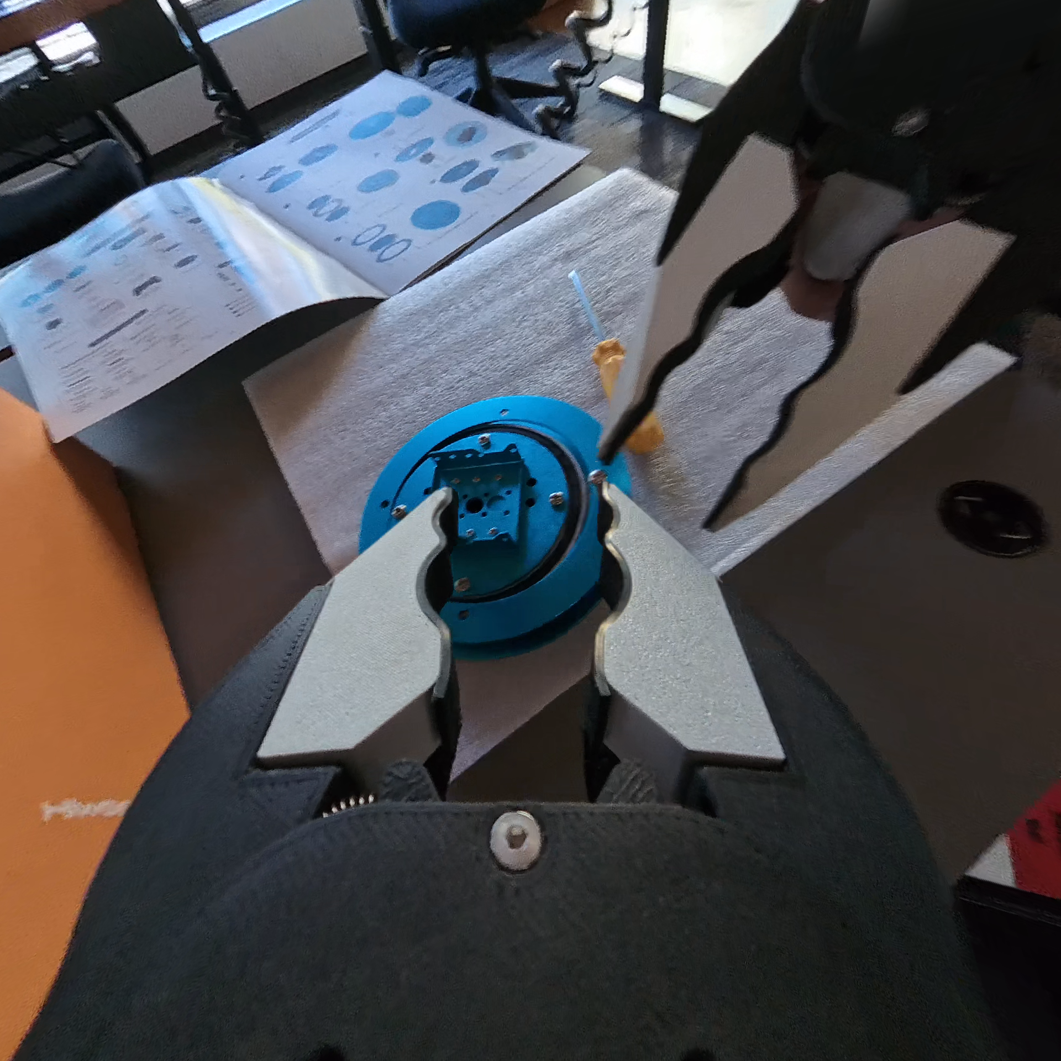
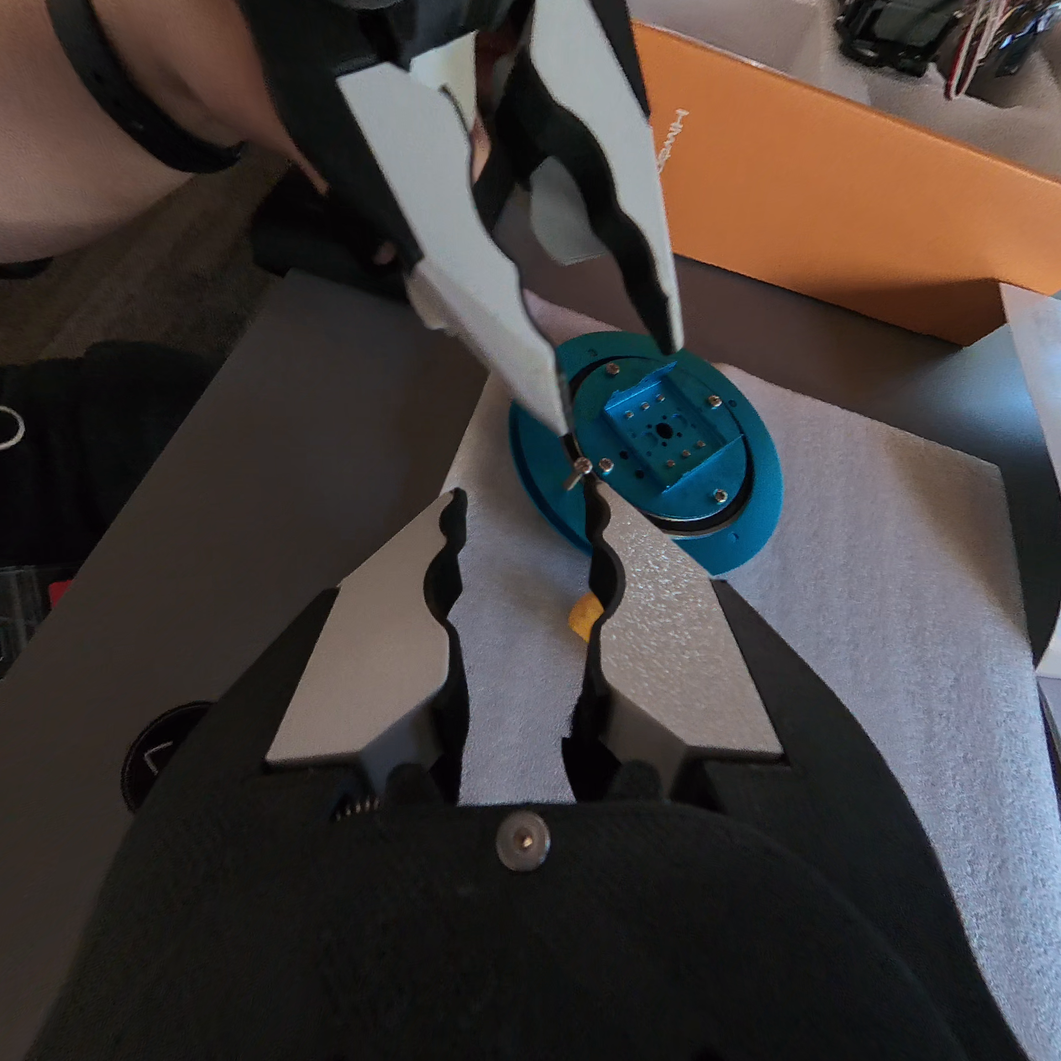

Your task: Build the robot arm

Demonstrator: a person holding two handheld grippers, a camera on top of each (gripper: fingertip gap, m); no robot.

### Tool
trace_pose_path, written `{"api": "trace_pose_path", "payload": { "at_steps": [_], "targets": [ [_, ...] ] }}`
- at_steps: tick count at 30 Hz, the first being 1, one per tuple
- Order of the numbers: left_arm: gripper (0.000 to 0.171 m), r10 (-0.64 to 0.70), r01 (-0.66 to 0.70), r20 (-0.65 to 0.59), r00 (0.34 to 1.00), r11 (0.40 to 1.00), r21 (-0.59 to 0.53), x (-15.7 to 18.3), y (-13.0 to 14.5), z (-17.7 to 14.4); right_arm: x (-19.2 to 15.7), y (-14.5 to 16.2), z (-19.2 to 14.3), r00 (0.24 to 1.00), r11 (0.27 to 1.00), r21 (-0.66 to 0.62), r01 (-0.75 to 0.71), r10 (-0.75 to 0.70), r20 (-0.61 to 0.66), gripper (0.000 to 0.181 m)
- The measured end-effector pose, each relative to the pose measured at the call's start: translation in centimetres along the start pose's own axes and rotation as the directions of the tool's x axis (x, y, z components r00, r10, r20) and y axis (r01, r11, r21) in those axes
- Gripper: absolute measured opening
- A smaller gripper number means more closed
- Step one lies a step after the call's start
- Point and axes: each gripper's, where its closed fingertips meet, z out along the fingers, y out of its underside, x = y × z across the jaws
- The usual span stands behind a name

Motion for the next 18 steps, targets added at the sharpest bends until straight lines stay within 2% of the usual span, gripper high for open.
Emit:
{"api": "trace_pose_path", "payload": {
  "at_steps": [2,5,8,9,11,15,18],
  "targets": [
    [0.049,0.003,-0.003,-0.026,1.0,1.0,0.009,0.7,-0.4,0.3,0.3,-0.4,0.2,1.0,1.0,0.018,-0.015,0.015,0.0,0.046],
    [0.05,0.048,-0.048,0.005,0.999,0.999,-0.025,0.6,-0.2,1.2,0.3,-0.7,0.9,1.0,1.0,0.001,0.006,-0.006,0.004,0.049],
    [0.055,0.038,-0.037,0.017,0.999,0.998,-0.041,0.1,0.1,1.3,-0.1,-0.4,0.7,1.0,1.0,-0.01,0.003,-0.003,0.012,0.049],
    [0.055,0.029,-0.029,0.016,0.999,0.999,-0.041,-0.1,0.3,1.1,-0.2,-0.2,0.4,1.0,1.0,-0.014,-0.003,0.003,0.011,0.047],
    [0.049,0.016,-0.015,0.027,1.0,1.0,-0.027,-0.6,0.5,0.6,-0.4,0.1,-0.2,0.999,1.0,-0.012,-0.015,0.016,0.032,0.032],
    [0.05,-0.005,0.005,-0.021,1.0,1.0,0.009,0.1,-0.3,0.2,0.7,-0.5,-0.2,1.0,1.0,0.022,-0.021,0.021,-0.006,0.042],
    [0.051,0.048,-0.048,-0.005,0.999,0.998,-0.03,0.5,0.0,1.2,0.4,-0.6,0.9,1.0,1.0,-0.003,-0.004,0.004,0.013,0.047]
  ]
}}
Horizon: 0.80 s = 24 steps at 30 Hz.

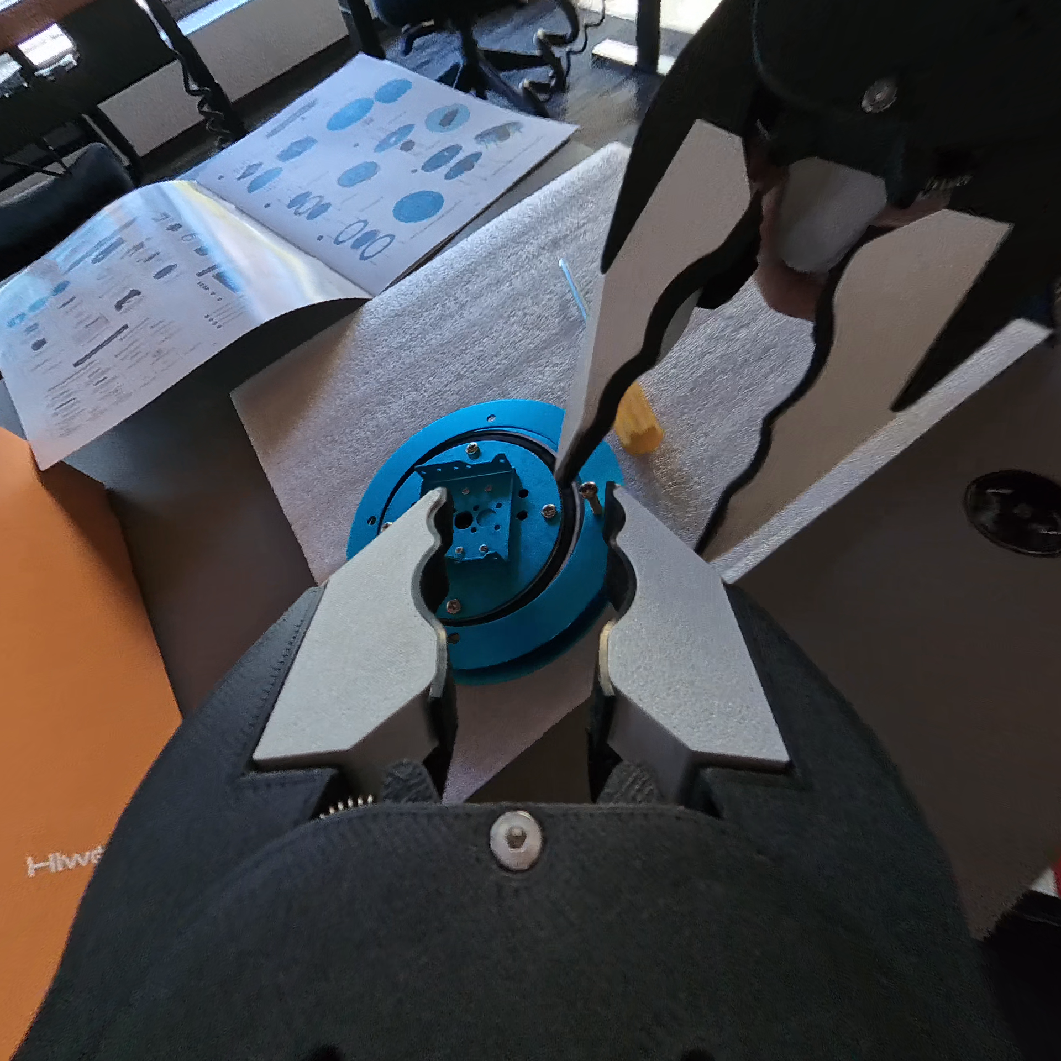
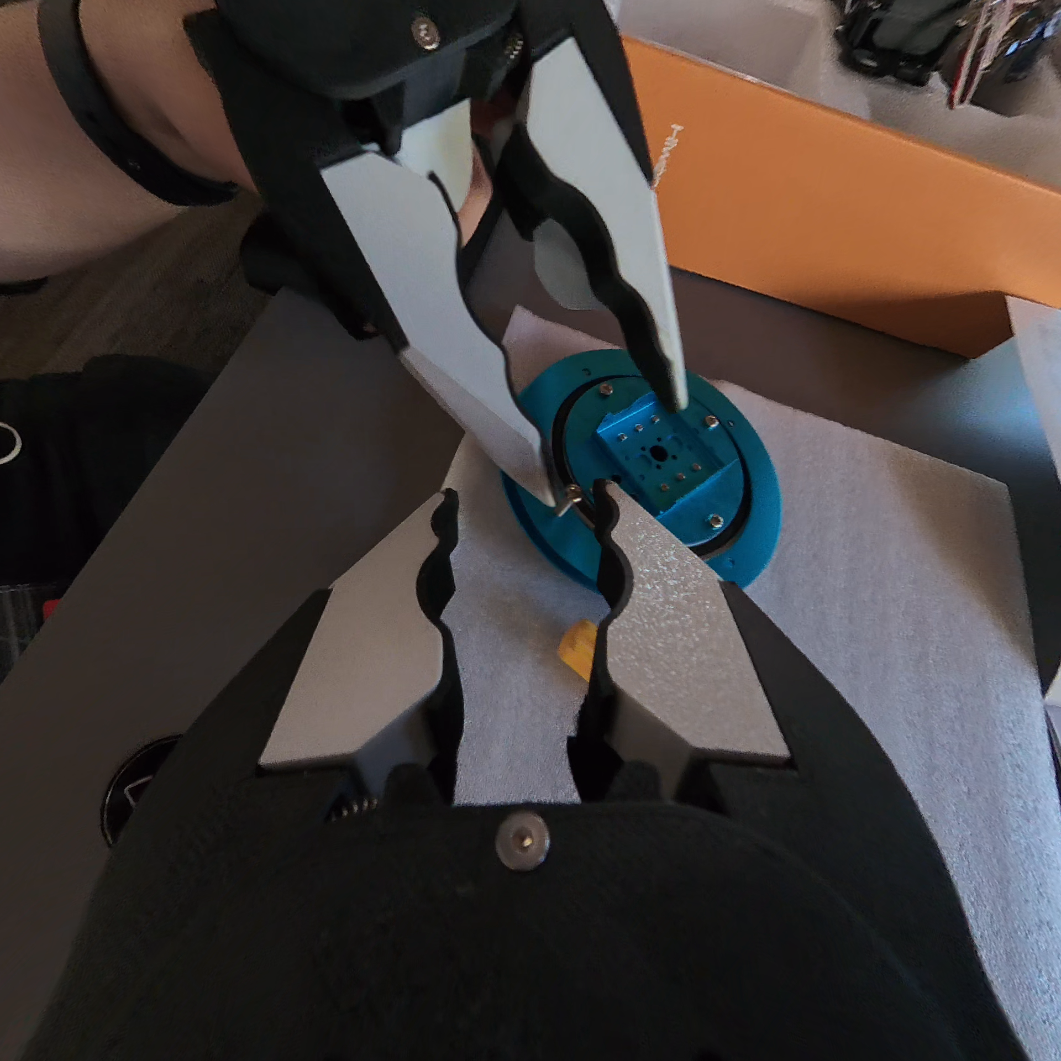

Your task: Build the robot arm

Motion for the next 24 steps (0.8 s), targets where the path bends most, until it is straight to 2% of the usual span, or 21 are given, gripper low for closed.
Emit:
{"api": "trace_pose_path", "payload": {
  "at_steps": [4,5,6,7,10,12,17,19,22,24],
  "targets": [
    [0.055,-0.021,0.021,0.023,1.0,1.0,-0.016,-0.5,0.6,0.0,-0.5,0.6,-0.1,1.0,1.0,-0.027,0.009,-0.009,-0.004,0.045],
    [0.055,-0.032,0.032,0.025,0.999,0.999,-0.011,-0.7,0.7,-0.3,-0.9,0.8,-0.4,1.0,1.0,-0.028,0.011,-0.011,0.009,0.033],
    [0.055,-0.044,0.044,0.023,0.999,0.999,-0.006,-0.8,0.8,-0.5,-0.9,0.8,-0.6,1.0,1.0,-0.021,0.013,-0.013,0.004,0.031],
    [0.048,-0.055,0.055,0.029,0.998,0.998,0.005,-1.0,0.7,-0.8,-0.7,0.9,-0.8,1.0,1.0,-0.021,0.012,-0.012,-0.012,0.031],
    [0.05,-0.073,0.074,-0.028,0.997,0.996,0.044,-0.1,-0.4,-0.9,0.3,0.7,-0.6,0.999,1.0,-0.023,-0.004,0.003,-0.042,0.044],
    [0.051,-0.067,0.068,-0.033,0.997,0.997,0.033,0.2,-0.5,-0.3,0.3,0.4,0.0,0.999,1.0,-0.02,0.007,-0.008,-0.037,0.047],
    [0.055,-0.05,0.05,0.011,0.999,0.999,-0.004,-0.5,0.4,-0.1,-0.4,0.5,0.1,0.999,0.999,-0.033,0.023,-0.024,-0.021,0.045],
    [0.054,-0.066,0.066,0.001,0.998,0.998,-0.002,-0.6,0.7,-0.5,-0.9,0.8,-0.4,1.0,0.999,-0.032,0.025,-0.025,-0.005,0.03],
    [0.05,-0.073,0.073,-0.003,0.997,0.997,0.023,-0.7,0.3,-1.0,-0.4,0.6,-0.8,0.999,1.0,-0.014,0.016,-0.017,-0.035,0.032],
    [0.051,-0.07,0.071,-0.031,0.997,0.997,0.03,-0.2,-0.1,-1.1,0.1,0.2,-0.7,0.999,1.0,0.003,0.004,-0.004,-0.044,0.041]
  ]
}}
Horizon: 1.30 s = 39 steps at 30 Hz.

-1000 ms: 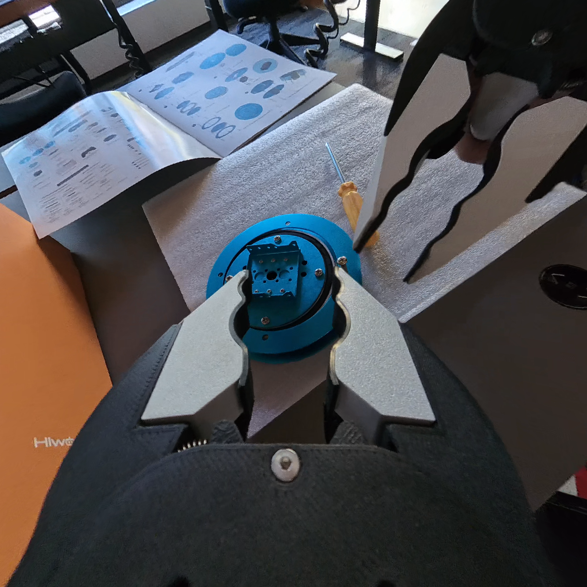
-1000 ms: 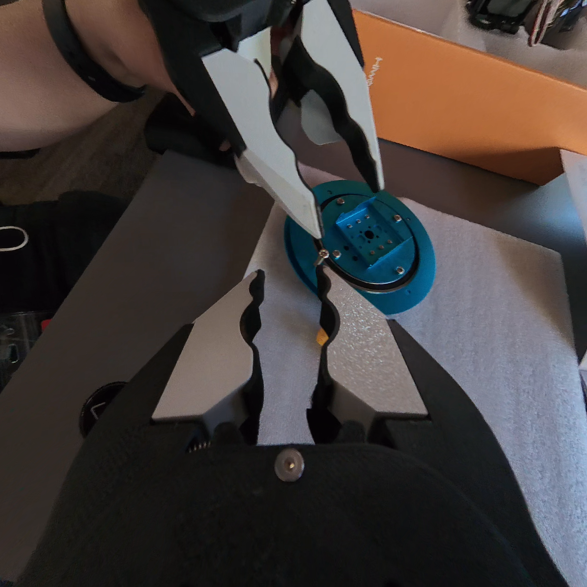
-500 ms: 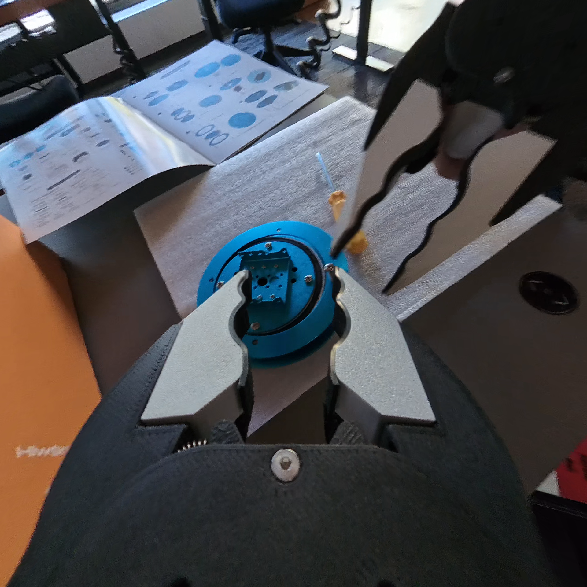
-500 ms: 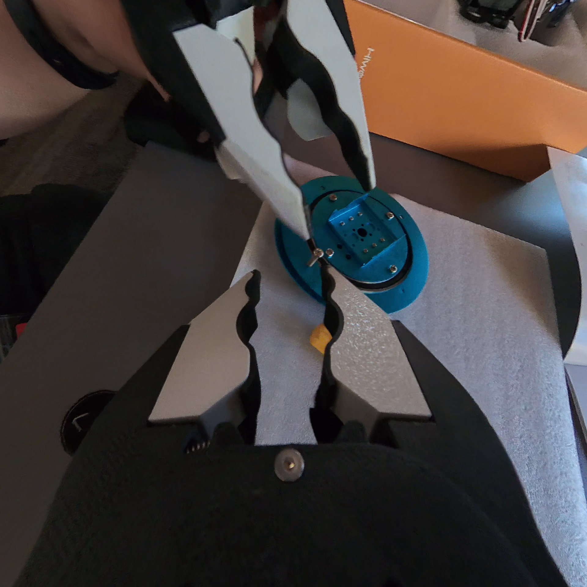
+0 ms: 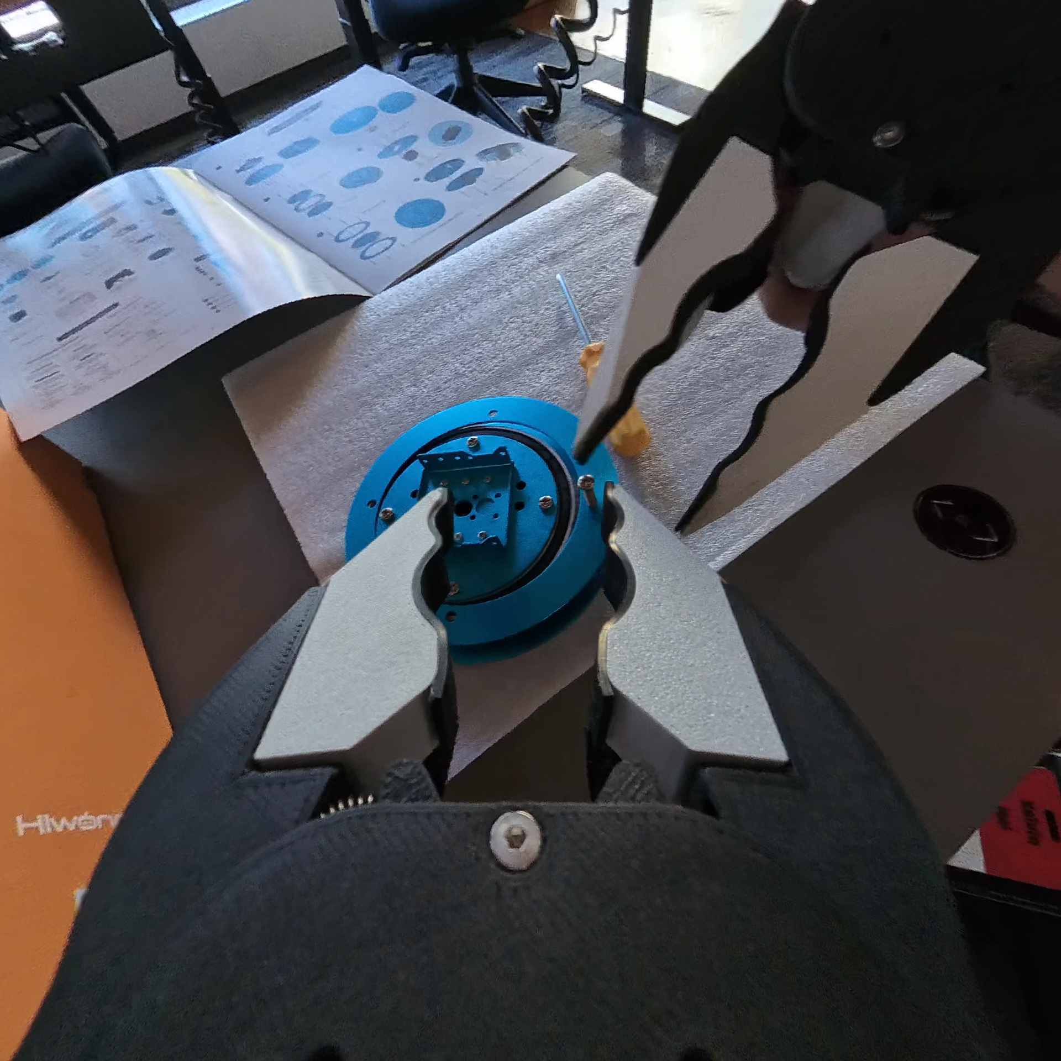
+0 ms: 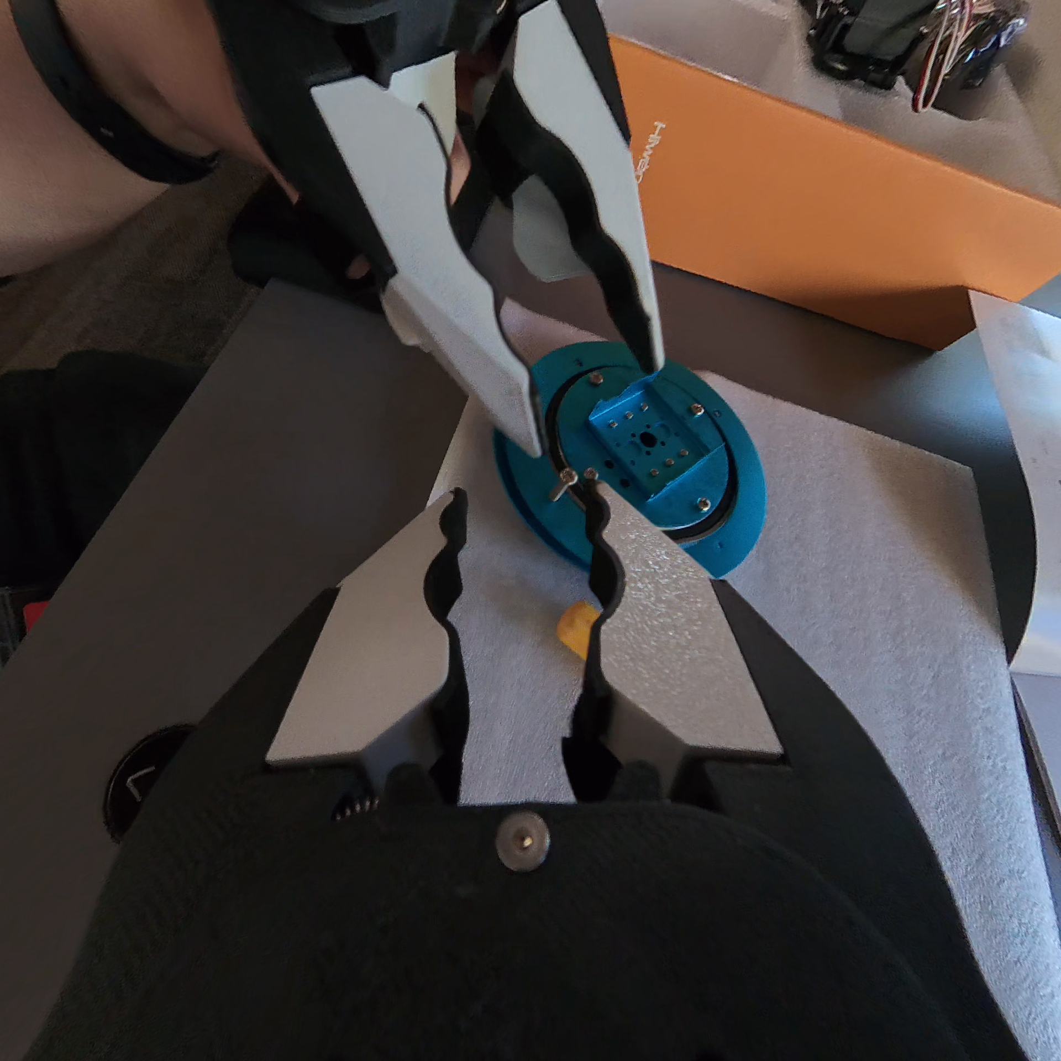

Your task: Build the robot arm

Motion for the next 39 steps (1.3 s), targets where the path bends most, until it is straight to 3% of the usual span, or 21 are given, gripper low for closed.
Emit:
{"api": "trace_pose_path", "payload": {
  "at_steps": [10,11,13,18,24,27,31,37,39],
  "targets": [
    [0.053,0.024,-0.022,0.036,0.999,0.998,-0.058,-0.4,0.9,1.1,-0.5,0.2,0.4,1.0,1.0,-0.02,0.008,-0.008,0.029,0.042],
    [0.045,0.02,-0.017,0.051,0.999,0.998,-0.06,-0.7,1.0,1.0,-0.5,0.3,0.3,1.0,1.0,-0.017,0.009,-0.008,0.029,0.04],
    [0.044,0.016,-0.012,0.078,0.997,0.999,-0.051,-1.3,0.9,0.5,-0.7,0.3,0.1,0.999,1.0,-0.014,0.005,-0.005,0.033,0.037],
    [0.05,-0.007,0.007,-0.006,1.0,1.0,-0.019,0.3,0.2,0.5,0.0,0.3,0.3,1.0,1.0,-0.022,-0.006,0.007,0.023,0.043],
    [0.055,0.004,-0.002,0.03,1.0,0.999,-0.051,-0.3,0.7,1.1,-0.6,0.4,0.5,1.0,0.999,-0.044,0.013,-0.012,0.026,0.045],
    [0.045,-0.025,0.027,0.058,0.998,0.999,-0.038,-1.2,0.8,0.7,-1.0,0.6,0.1,0.999,0.999,-0.045,0.019,-0.017,0.04,0.031],
    [0.048,-0.037,0.038,0.021,0.999,0.999,-0.009,-0.7,0.2,0.3,0.0,0.4,0.0,1.0,0.999,-0.04,0.006,-0.005,0.001,0.04],
    [0.054,0.01,-0.007,0.041,0.999,0.998,-0.06,-0.4,0.9,1.1,-0.6,0.5,0.9,0.999,0.997,-0.07,0.03,-0.029,0.023,0.047],
    [0.044,-0.017,0.02,0.076,0.997,0.999,-0.043,-1.3,0.8,0.8,-0.8,0.6,0.5,0.999,0.997,-0.062,0.035,-0.034,0.017,0.044]
  ]
}}
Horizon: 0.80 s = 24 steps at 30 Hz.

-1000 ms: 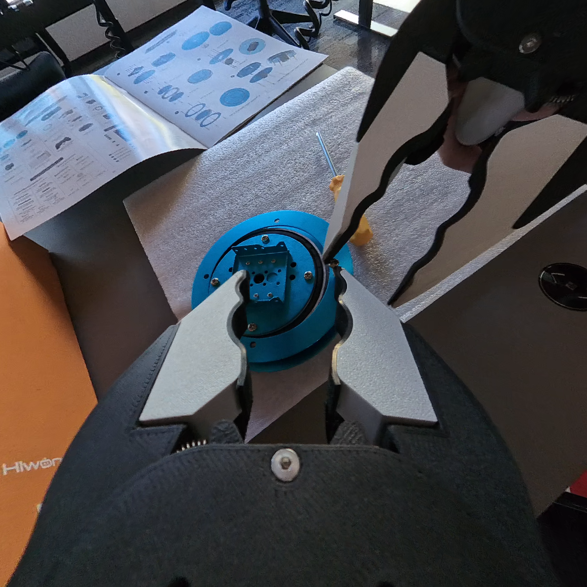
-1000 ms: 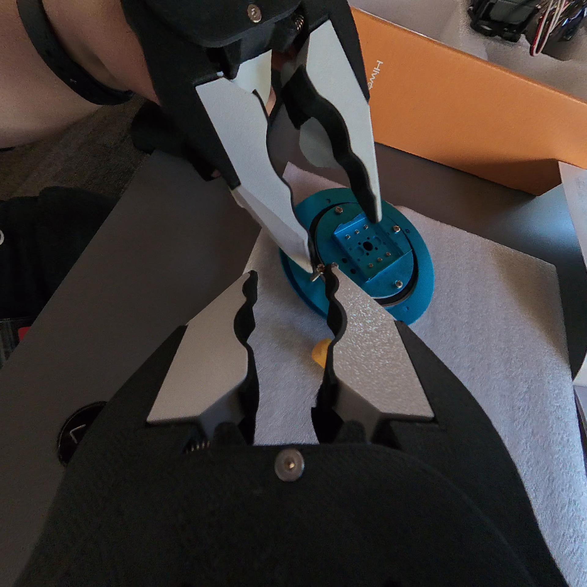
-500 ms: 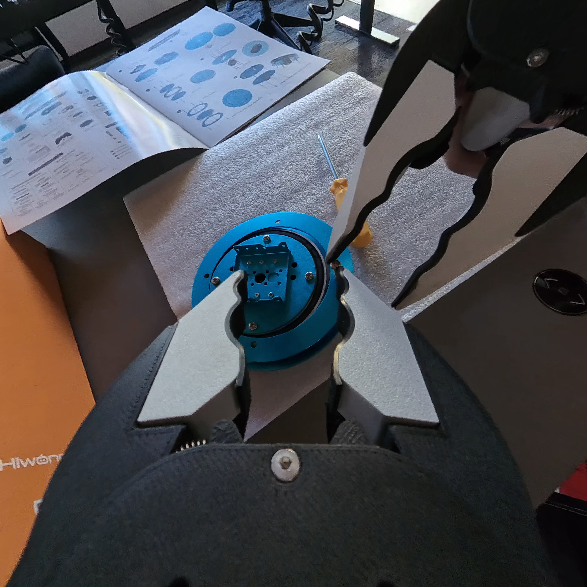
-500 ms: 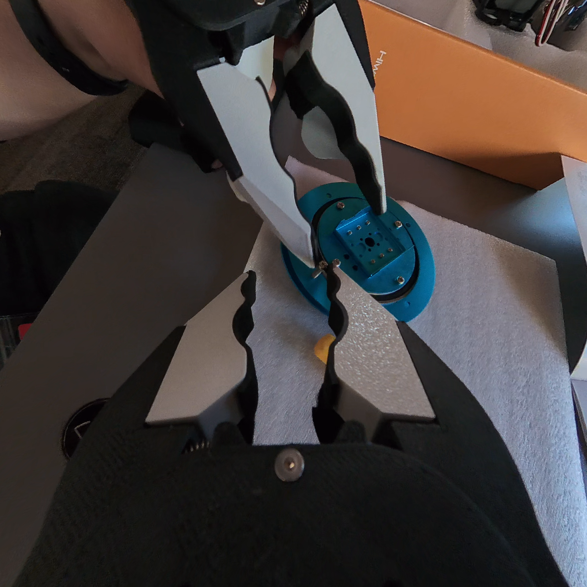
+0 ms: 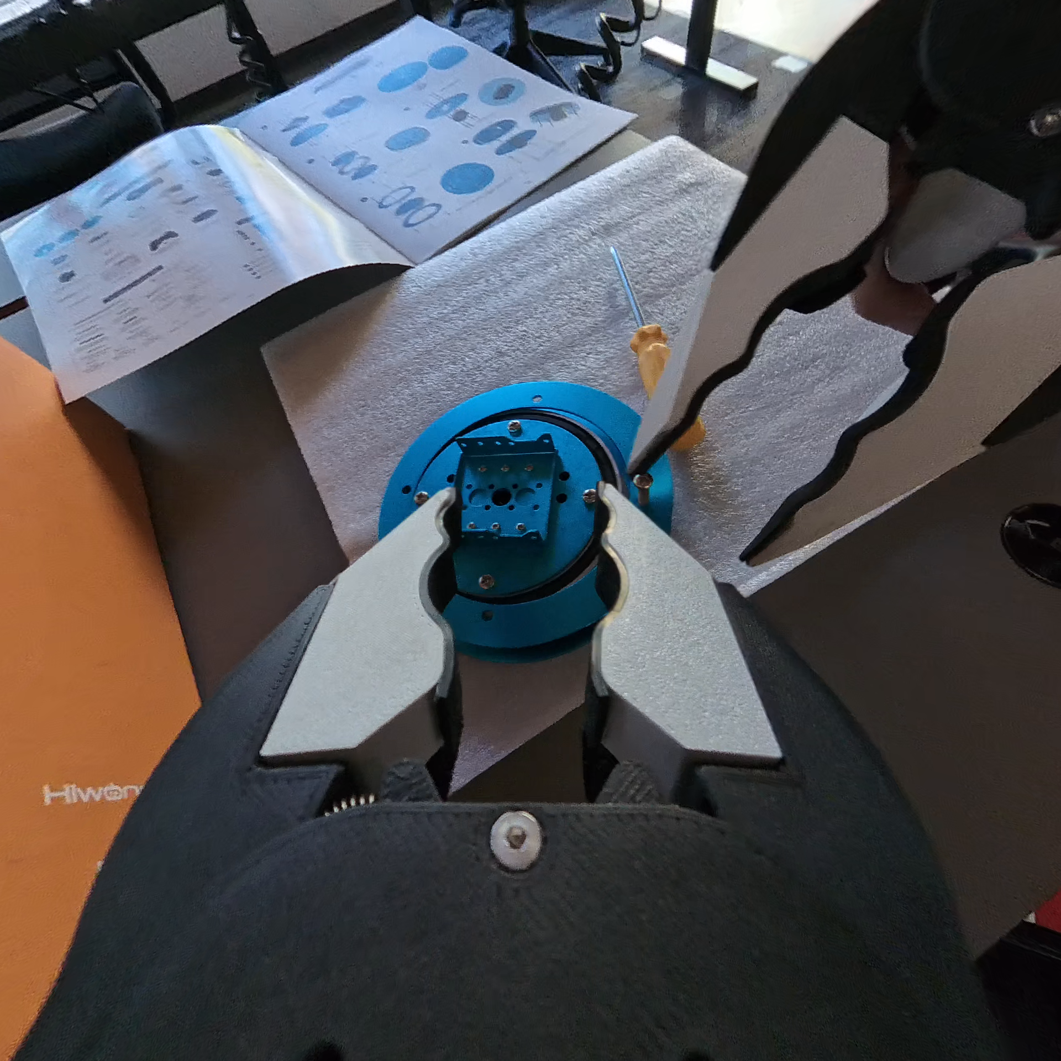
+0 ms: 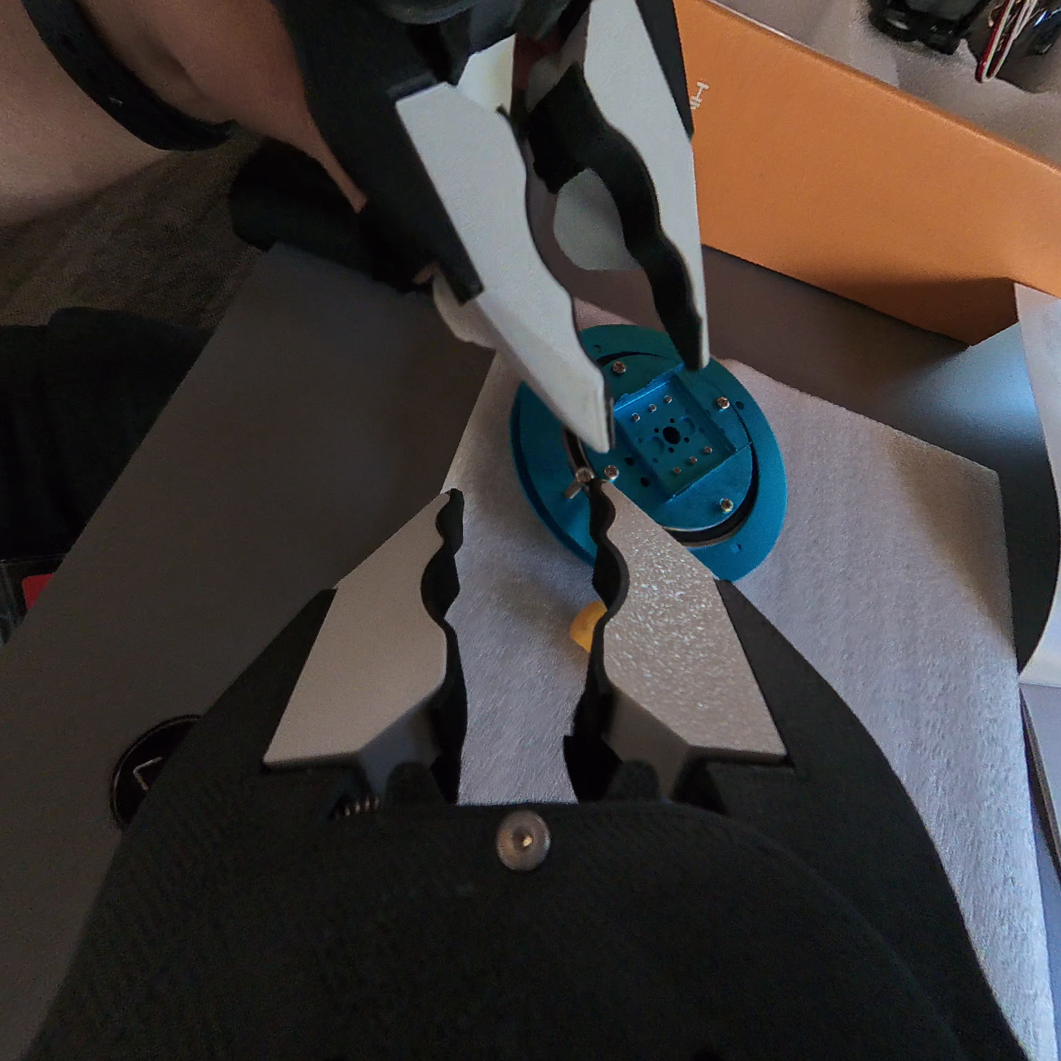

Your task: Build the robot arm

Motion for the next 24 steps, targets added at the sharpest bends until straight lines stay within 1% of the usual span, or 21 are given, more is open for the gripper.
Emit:
{"api": "trace_pose_path", "payload": {
  "at_steps": [2,3,5,8,10,12,14,15,16,18,20,22,24],
  "targets": [
    [0.046,-0.022,0.023,-0.033,0.999,0.999,0.025,0.2,-0.3,-0.4,-0.1,0.3,-0.4,1.0,1.0,0.001,-0.002,0.002,-0.003,0.034],
    [0.049,-0.029,0.031,-0.056,0.998,0.999,0.035,0.5,-0.5,-0.6,0.2,0.3,-0.6,1.0,1.0,0.005,-0.006,0.006,-0.017,0.034],
    [0.053,-0.024,0.027,-0.103,0.994,0.999,0.032,1.5,-0.6,-0.5,0.8,0.3,-0.6,0.999,1.0,0.006,-0.02,0.02,-0.032,0.042],
    [0.053,0.023,-0.023,-0.053,0.998,1.0,0.004,1.3,-0.3,0.1,0.6,0.0,0.1,1.0,1.0,-0.005,-0.003,0.003,-0.018,0.046],
    [0.054,0.016,-0.016,-0.047,0.999,1.0,0.003,1.1,-0.3,0.2,0.2,0.1,0.5,1.0,1.0,-0.025,0.017,-0.017,-0.011,0.046],
    [0.059,-0.002,0.002,-0.047,0.999,1.0,0.0,0.8,-0.1,0.1,0.1,0.2,0.4,1.0,1.0,-0.025,0.019,-0.019,-0.02,0.046],
    [0.057,-0.017,0.017,-0.04,0.999,1.0,0.001,0.5,0.1,-0.1,-0.2,0.2,-0.1,1.0,1.0,-0.008,0.011,-0.011,-0.008,0.032],
    [0.053,-0.022,0.022,-0.036,0.999,1.0,0.005,0.3,0.0,-0.2,0.0,0.1,-0.3,1.0,1.0,0.006,0.007,-0.007,-0.02,0.032],
    [0.048,-0.025,0.026,-0.031,0.999,1.0,0.014,0.1,-0.1,-0.3,0.4,0.1,-0.5,0.999,1.0,0.011,-0.002,0.002,-0.034,0.033],
    [0.051,-0.034,0.036,-0.06,0.998,0.999,0.027,0.5,-0.4,-0.5,0.9,-0.2,-0.7,0.999,0.999,0.031,-0.021,0.023,-0.048,0.04],
    [0.052,-0.032,0.033,-0.086,0.996,0.999,0.015,1.1,-0.3,-0.4,1.0,-0.9,-0.5,0.999,0.999,0.05,-0.02,0.022,-0.04,0.045],
    [0.052,-0.005,0.004,-0.072,0.997,1.0,-0.016,1.1,0.2,0.1,0.9,-0.8,0.2,1.0,1.0,0.02,-0.012,0.013,-0.021,0.047],
    [0.051,0.01,-0.011,-0.062,0.998,1.0,-0.022,1.1,0.2,0.3,0.5,-0.4,0.8,1.0,1.0,-0.01,-0.007,0.007,0.003,0.048]
  ]
}}
